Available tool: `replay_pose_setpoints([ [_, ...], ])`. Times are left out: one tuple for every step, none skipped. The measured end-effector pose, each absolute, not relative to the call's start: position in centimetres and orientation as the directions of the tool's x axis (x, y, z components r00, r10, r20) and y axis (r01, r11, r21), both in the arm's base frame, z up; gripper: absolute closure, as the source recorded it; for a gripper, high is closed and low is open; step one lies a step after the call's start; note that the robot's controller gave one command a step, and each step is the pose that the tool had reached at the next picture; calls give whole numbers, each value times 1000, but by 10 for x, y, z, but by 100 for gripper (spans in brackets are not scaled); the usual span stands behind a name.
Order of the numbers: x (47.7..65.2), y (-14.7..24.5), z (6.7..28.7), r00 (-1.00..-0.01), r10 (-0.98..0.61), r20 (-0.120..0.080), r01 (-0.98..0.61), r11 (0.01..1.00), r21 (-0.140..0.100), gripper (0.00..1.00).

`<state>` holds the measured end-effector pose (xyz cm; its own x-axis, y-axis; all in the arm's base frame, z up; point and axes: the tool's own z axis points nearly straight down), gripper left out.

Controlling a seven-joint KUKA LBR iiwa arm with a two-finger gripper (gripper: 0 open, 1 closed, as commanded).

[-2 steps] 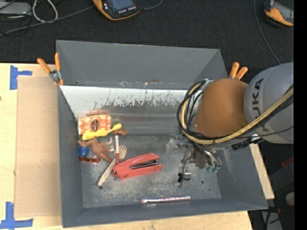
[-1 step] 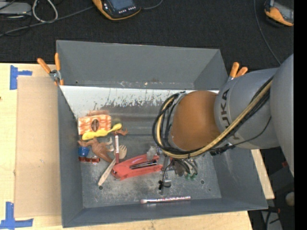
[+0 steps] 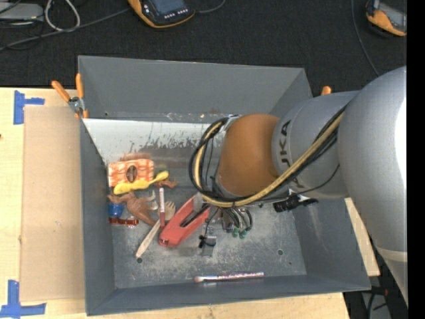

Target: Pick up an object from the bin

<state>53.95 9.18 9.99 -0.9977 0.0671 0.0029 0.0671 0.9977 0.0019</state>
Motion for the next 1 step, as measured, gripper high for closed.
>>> replay_pose_setpoints([
  [576, 99, 69, -990, 142, 7, 142, 990, -1, 0],
])
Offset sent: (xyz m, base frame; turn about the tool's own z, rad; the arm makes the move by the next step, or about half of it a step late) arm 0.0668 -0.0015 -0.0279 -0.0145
